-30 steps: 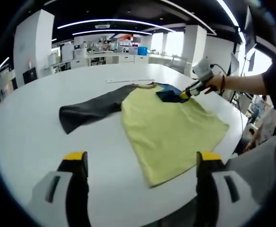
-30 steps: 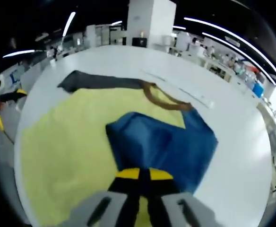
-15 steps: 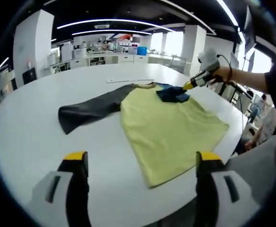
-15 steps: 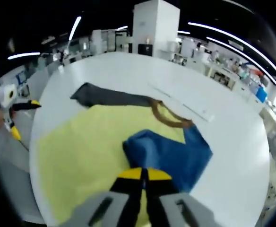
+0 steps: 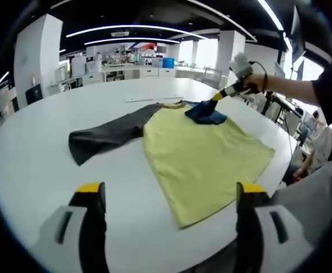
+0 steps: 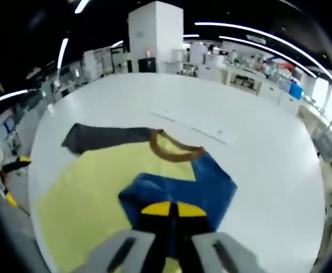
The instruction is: Fold the garment on the visible template until the final outline fits inside the template.
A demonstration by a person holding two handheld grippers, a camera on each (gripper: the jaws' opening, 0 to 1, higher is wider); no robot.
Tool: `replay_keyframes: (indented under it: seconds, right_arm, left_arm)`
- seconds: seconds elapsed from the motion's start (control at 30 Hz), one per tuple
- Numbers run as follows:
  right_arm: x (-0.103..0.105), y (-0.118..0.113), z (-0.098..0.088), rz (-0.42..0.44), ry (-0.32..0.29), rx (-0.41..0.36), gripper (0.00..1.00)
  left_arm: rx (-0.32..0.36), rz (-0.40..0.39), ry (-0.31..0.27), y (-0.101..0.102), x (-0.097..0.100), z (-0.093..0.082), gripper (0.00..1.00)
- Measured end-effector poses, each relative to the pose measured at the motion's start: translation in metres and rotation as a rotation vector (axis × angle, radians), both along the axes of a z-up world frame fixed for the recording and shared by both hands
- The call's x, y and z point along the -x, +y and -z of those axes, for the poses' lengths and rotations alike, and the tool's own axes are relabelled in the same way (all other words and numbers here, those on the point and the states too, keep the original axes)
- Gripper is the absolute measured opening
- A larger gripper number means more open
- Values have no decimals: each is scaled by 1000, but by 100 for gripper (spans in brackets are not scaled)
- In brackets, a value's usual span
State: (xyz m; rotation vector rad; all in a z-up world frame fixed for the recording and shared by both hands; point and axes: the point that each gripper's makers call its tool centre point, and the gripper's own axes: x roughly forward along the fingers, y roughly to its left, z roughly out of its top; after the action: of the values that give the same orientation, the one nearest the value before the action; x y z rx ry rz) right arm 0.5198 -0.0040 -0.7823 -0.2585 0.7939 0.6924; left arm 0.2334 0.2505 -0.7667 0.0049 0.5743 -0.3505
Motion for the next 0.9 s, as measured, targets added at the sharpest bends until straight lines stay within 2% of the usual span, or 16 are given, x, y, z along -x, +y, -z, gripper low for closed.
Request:
replay_keyframes:
  seconds: [0.1, 0.37, 0.6, 0.73, 0.9]
  right_arm:
    - [-15, -3, 5, 26, -6, 14, 0]
    - [-34, -3, 13, 33, -43, 56, 0]
    - [-57, -1, 31, 36, -51, 90, 0]
    - [-51, 3, 35, 36, -43, 98, 0]
    - [-56, 4, 43, 41, -37, 110, 0]
  left_arm:
    - [-10, -2, 6, 2, 0, 1, 93]
    - [-6, -14, 21, 3, 0, 4, 92]
    - [-2, -14, 26, 4, -2, 4, 92]
    - [-2, -10, 26, 5, -4, 5, 92]
    - [-4, -11, 16, 7, -7, 3, 92]
